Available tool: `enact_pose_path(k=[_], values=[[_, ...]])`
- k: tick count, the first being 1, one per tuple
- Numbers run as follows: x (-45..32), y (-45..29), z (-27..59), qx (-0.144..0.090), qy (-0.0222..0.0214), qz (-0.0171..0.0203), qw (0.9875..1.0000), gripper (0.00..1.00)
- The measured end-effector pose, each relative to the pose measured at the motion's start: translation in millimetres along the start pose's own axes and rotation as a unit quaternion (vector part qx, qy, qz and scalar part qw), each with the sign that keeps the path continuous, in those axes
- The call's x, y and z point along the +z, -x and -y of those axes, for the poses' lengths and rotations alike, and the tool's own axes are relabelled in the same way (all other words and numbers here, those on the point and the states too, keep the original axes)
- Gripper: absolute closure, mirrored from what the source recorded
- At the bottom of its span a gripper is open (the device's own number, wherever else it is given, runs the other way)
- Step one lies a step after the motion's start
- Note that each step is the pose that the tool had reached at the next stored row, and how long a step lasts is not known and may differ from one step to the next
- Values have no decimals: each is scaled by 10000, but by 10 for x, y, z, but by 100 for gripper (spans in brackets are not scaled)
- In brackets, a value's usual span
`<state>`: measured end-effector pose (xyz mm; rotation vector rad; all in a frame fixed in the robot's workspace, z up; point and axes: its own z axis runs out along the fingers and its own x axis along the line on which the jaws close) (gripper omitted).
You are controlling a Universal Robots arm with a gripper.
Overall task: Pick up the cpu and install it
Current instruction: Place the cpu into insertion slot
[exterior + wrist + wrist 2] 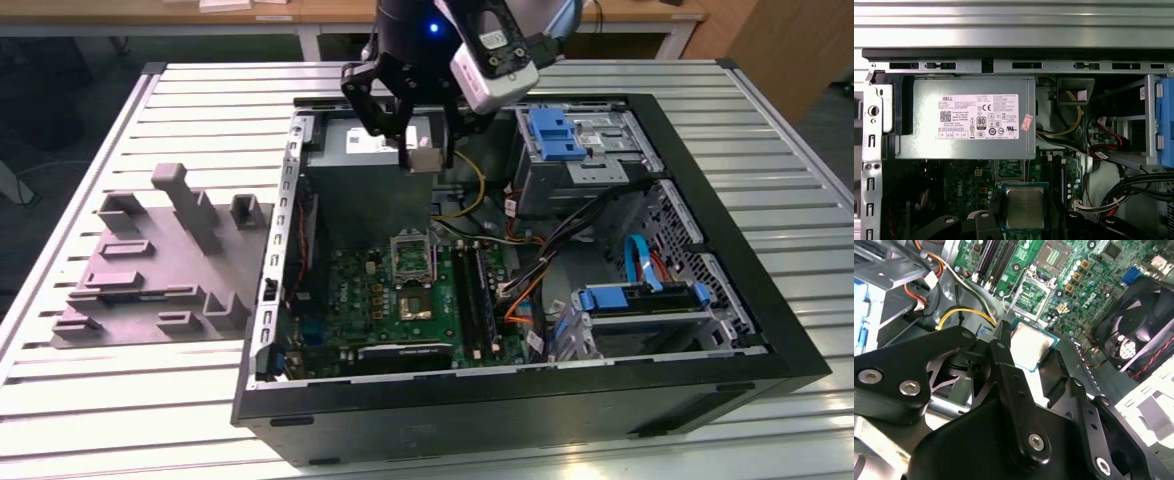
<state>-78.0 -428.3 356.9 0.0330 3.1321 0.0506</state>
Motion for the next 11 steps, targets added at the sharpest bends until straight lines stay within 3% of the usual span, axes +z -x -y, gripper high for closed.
enact_pose_path(k=[4, 11], values=[[12, 1, 53, 0, 0, 0, 10000, 53], [12, 1, 61, 0, 0, 0, 10000, 53]])
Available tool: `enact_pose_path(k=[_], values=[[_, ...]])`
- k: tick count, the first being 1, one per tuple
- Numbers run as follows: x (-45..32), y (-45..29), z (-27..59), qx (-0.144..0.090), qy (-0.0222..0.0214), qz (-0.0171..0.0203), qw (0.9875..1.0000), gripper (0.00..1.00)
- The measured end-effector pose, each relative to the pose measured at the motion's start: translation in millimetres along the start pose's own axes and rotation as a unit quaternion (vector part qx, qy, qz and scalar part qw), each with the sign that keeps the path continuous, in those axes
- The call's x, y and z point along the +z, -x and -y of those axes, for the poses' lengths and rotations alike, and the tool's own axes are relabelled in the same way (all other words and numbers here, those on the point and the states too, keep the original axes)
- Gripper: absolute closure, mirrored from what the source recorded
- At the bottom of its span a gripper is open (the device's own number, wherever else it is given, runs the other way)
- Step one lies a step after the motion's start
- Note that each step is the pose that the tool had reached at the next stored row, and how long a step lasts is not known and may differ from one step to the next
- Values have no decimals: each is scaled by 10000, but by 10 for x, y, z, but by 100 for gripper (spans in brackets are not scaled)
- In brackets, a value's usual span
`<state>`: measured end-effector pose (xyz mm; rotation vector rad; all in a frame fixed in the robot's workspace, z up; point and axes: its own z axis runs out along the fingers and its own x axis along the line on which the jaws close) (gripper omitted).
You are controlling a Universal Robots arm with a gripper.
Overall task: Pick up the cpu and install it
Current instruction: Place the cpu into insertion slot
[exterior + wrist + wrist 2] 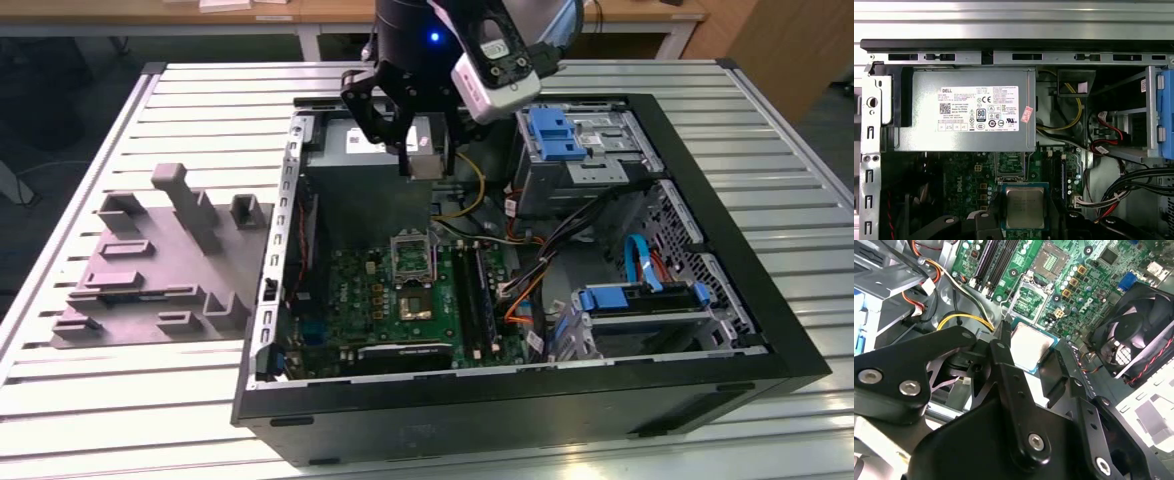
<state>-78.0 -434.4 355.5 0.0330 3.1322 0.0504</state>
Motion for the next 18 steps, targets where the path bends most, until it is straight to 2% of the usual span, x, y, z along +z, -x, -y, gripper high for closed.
enact_pose_path(k=[18], values=[[65, 1, 42, 0, 0, 0, 10000, 53]])
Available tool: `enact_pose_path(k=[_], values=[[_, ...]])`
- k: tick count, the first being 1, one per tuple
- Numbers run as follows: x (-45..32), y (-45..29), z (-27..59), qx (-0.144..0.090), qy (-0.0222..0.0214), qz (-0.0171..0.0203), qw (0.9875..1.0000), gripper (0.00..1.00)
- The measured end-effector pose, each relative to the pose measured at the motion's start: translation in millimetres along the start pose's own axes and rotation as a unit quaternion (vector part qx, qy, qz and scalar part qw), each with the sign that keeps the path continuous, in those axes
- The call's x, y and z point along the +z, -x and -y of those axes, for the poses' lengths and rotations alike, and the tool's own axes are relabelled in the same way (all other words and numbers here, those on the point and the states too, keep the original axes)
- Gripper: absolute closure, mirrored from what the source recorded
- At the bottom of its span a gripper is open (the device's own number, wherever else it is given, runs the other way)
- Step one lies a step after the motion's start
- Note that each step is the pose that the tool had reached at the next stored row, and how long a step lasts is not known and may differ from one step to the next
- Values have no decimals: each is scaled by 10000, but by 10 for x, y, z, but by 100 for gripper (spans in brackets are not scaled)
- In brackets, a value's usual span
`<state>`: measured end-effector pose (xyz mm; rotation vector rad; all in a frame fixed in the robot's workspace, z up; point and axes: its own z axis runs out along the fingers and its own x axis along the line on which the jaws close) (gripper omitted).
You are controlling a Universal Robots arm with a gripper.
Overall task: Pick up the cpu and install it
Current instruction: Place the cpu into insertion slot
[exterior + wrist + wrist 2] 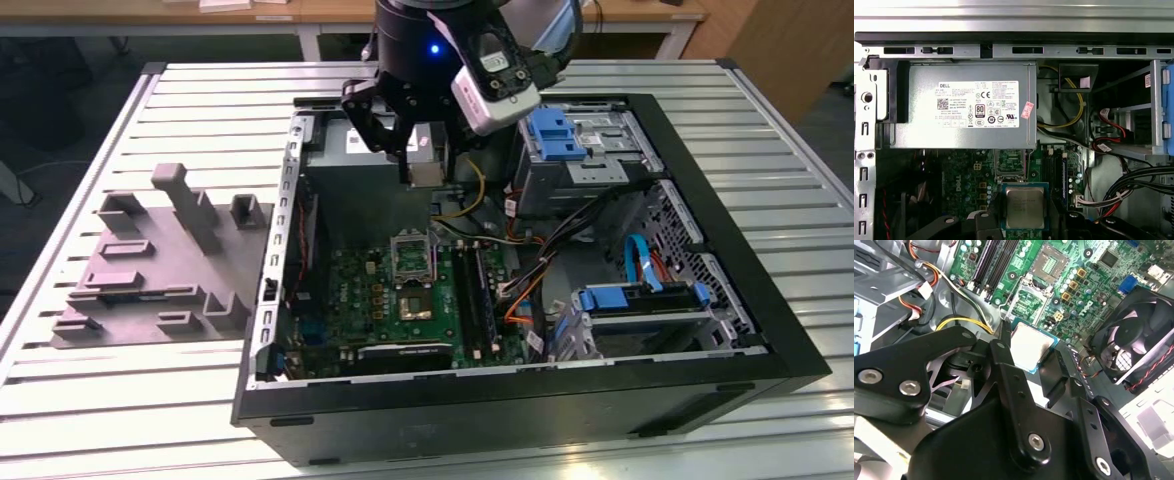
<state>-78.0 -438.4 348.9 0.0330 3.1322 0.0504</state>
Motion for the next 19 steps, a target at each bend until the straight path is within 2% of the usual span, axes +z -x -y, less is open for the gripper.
enact_pose_path(k=[16, 19], values=[[8, 0, 18, 2, 1, 0, 10000, 53], [30, 0, 36, 2, 1, 0, 10000, 53]])
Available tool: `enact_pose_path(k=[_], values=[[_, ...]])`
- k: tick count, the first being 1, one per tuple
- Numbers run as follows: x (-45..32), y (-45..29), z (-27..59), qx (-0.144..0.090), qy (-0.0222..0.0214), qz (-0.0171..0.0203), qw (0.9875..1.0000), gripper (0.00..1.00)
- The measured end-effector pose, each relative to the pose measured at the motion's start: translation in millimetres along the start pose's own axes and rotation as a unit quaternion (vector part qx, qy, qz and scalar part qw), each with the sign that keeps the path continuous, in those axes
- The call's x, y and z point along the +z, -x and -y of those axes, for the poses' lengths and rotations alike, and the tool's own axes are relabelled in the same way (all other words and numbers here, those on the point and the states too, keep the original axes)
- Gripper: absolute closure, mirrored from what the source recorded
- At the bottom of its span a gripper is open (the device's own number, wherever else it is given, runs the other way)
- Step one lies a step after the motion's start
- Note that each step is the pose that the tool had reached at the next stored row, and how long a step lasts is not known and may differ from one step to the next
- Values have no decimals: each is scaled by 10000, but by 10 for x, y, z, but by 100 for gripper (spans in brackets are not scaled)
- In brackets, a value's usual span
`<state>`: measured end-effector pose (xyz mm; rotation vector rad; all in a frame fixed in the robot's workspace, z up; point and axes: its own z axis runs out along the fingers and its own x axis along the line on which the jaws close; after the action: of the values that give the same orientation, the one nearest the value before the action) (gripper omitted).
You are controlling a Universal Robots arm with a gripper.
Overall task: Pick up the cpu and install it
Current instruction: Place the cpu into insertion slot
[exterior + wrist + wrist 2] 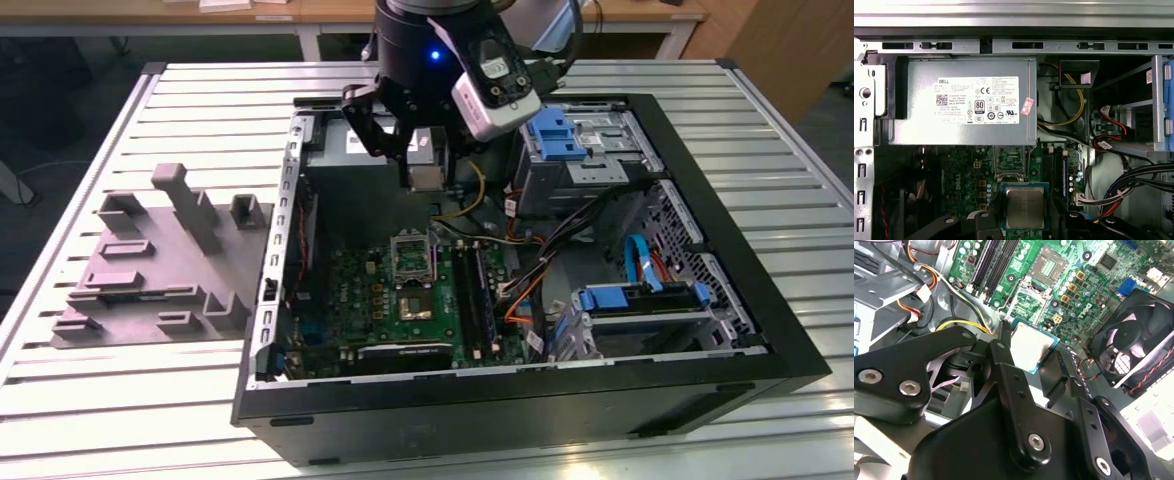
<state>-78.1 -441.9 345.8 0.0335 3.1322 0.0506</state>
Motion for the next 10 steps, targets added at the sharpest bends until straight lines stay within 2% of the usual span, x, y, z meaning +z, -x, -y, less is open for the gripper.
enact_pose_path(k=[10], values=[[188, -2, 24, 0, 0, -1, 10000, 53]])
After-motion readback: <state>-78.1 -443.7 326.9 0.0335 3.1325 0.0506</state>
